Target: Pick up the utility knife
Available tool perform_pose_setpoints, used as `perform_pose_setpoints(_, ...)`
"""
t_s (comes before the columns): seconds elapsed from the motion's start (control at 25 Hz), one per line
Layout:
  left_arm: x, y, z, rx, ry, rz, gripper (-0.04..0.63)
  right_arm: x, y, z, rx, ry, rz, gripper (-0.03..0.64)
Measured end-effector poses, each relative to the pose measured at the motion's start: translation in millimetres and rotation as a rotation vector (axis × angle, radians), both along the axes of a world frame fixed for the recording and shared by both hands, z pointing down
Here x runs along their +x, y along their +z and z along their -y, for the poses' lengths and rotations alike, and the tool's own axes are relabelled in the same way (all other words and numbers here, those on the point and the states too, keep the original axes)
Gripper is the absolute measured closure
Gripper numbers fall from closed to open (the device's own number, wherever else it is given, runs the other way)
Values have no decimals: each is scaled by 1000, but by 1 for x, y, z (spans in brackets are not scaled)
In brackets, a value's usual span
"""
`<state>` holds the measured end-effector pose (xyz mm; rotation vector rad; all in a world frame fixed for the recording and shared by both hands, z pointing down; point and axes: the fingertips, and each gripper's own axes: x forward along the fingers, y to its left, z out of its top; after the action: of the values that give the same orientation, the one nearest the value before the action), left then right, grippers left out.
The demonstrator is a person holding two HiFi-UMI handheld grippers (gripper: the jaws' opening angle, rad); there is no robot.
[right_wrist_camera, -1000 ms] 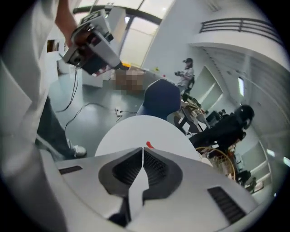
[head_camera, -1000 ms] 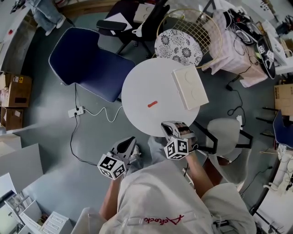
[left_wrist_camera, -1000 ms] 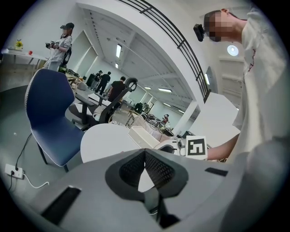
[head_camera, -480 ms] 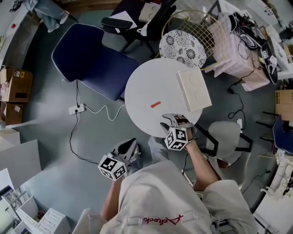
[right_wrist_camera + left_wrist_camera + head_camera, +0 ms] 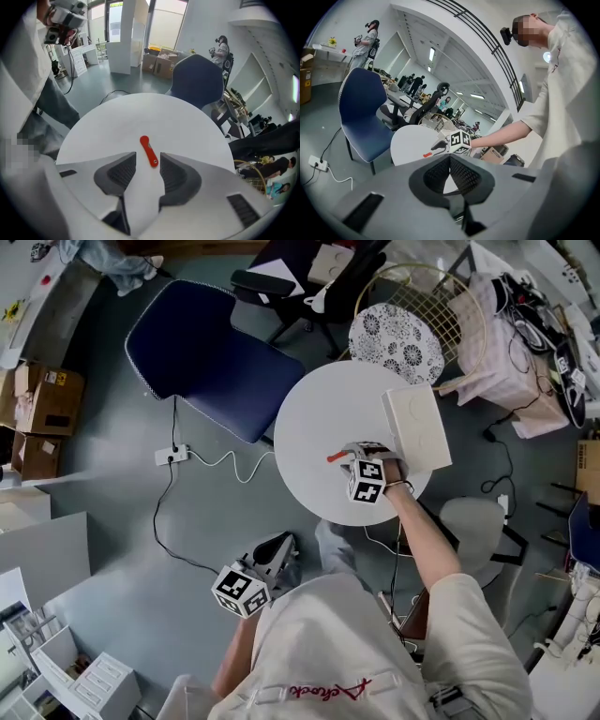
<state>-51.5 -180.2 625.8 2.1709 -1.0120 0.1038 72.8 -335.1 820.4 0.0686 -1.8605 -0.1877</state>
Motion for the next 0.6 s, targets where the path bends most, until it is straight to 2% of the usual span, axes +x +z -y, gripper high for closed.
perform_pose_setpoints(0.16,-4,0,-4,-13,-20,6,583,-1,12,16,-19,-75,-55,453)
perform_pose_setpoints(0.36,-12,0,-1,-18,-43,13,583,-5,15,14,-111,-176,-82,459)
perform_pose_setpoints(0.44,-14,1,-1,-20,-47,12,583,-6,16,10,-145,-220,-107,483)
perform_pose_setpoints(0.6,-12,2,-2,-25,-46,16,583,-8,15,8,-230,-222,-99,494)
